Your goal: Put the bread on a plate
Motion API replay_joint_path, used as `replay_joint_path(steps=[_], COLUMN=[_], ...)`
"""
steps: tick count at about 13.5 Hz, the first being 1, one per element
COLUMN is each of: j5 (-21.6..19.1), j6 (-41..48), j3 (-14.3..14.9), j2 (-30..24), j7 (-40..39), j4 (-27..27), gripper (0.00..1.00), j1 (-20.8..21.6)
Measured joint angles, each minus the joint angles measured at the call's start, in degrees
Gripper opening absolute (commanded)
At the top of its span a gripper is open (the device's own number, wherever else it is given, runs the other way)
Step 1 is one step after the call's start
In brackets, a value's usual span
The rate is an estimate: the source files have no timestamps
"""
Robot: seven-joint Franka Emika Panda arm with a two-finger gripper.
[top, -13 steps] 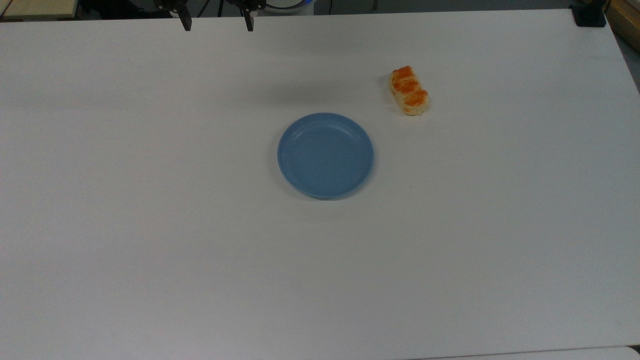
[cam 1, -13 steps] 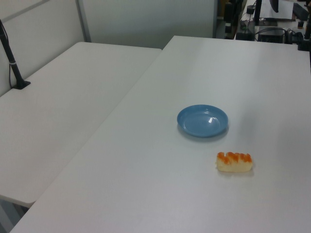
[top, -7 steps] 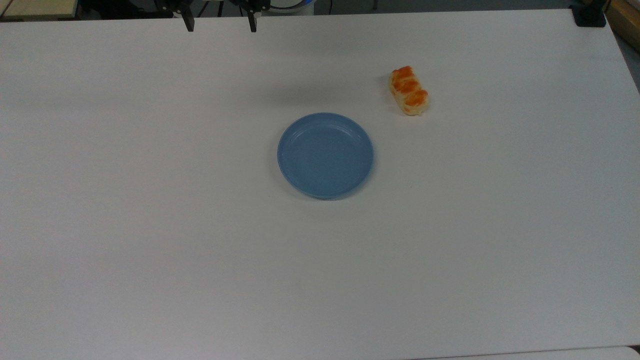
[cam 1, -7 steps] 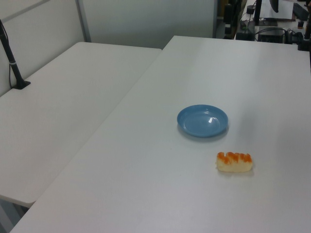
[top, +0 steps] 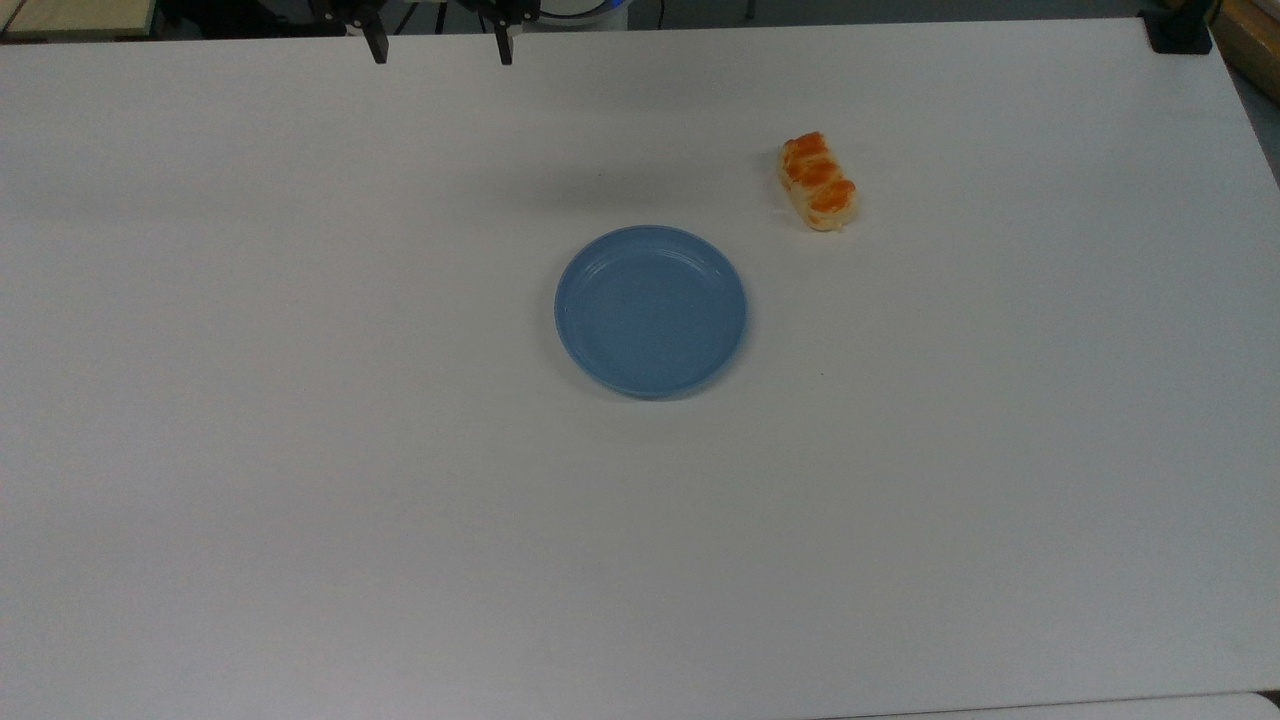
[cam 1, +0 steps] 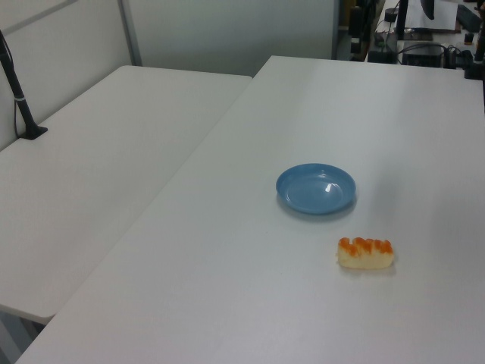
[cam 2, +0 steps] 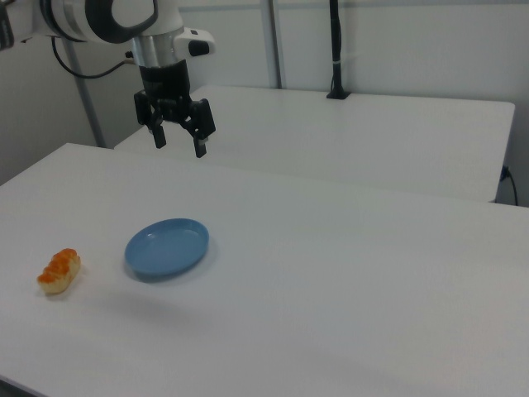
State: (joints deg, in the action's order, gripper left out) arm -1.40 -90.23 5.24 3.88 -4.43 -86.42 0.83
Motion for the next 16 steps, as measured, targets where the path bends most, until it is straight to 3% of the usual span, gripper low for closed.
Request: replay_joint_path(steps=[8, 16], j5=[0.0, 0.0], j6=[0.0, 0.0], j3=[-0.2, -4.5], j2=[0.2, 0.3], j7=[-0.5, -0.6], j4=[-0.1, -5.1], gripper=[1.0, 1.0], j1=[0.3, 4.0])
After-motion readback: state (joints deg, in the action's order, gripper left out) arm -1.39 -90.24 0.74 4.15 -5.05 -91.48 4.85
